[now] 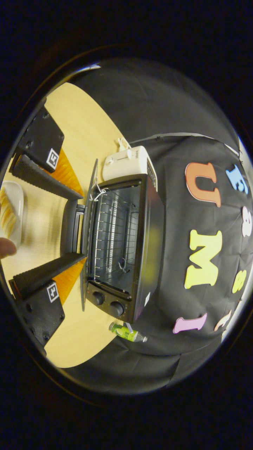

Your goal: Open the toaster oven, put the food inside, and close the toaster oven door.

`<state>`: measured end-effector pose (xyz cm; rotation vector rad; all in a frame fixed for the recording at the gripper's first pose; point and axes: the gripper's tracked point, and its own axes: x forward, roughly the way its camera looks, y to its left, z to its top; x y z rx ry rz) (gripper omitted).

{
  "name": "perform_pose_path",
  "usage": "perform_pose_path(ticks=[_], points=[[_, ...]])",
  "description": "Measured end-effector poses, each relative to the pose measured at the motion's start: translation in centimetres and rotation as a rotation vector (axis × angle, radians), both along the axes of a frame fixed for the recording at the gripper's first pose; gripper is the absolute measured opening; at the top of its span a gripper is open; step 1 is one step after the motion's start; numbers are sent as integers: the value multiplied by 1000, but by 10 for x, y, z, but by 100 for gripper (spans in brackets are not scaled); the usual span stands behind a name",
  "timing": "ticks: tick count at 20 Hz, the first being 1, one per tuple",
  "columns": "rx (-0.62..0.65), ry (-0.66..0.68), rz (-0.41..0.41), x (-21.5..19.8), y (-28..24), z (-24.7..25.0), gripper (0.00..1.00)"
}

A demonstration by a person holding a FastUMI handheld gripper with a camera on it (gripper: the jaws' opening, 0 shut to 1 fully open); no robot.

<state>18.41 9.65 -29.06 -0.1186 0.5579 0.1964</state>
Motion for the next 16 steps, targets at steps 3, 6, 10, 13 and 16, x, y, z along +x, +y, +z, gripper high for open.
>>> perform_pose_path(ticks=[3,6,10,13,16], points=[[55,23,-4,-9,-4,-8,96],[65,88,-3,-20,-5,-30,96],[68,159,-27,-32,-11,-62,96],[84,149,-16,-33,-7,-57,93],[80,81,-2,-41,-8,-35,93]])
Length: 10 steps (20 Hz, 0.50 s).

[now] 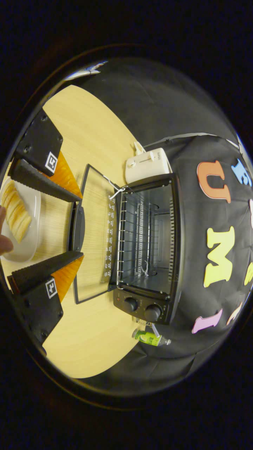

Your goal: Open the toaster oven, put the food inside, and close the toaster oven door.

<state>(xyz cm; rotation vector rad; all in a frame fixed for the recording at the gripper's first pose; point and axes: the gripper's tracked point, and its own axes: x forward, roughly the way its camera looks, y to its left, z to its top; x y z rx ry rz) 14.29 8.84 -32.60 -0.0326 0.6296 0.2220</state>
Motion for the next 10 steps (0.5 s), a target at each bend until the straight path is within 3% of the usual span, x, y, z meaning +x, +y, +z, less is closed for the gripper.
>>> perform_pose_path(ticks=[5,10], points=[[-33,-89,23,-42,-3,37,97],[-2,-121,-52,-91,-11,39,100]])
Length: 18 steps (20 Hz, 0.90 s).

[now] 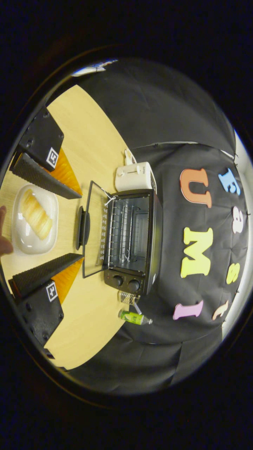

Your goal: Open the toaster oven, put the food inside, and close the toaster oven door.

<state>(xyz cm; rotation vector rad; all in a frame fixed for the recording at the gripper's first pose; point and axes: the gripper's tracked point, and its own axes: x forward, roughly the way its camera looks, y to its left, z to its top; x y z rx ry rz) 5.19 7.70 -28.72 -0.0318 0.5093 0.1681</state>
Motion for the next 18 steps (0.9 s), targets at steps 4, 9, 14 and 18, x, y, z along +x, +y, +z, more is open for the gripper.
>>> perform_pose_path(ticks=[4,9,14,18], points=[[15,59,-17,-22,-1,-28,100],[83,196,-77,-37,3,-72,100],[122,262,-124,-40,4,-94,95],[163,279,-129,-39,5,-100,79]])
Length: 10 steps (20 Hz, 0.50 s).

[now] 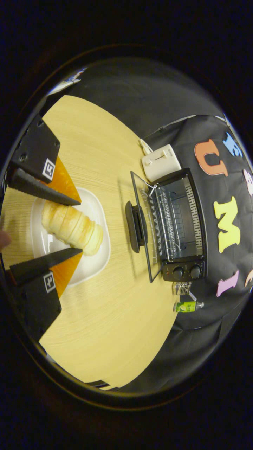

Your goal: Open the toaster oven, put the food inside, and close the toaster oven door.

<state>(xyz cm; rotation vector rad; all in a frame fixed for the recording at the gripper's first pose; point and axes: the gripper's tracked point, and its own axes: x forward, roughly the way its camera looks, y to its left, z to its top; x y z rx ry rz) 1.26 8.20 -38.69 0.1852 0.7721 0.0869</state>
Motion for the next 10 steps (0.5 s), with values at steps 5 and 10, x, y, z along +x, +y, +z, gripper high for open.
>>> perform_pose_path(ticks=[5,10], points=[[95,-13,-2,1,-1,3,46],[133,-76,-1,4,-13,31,29]])
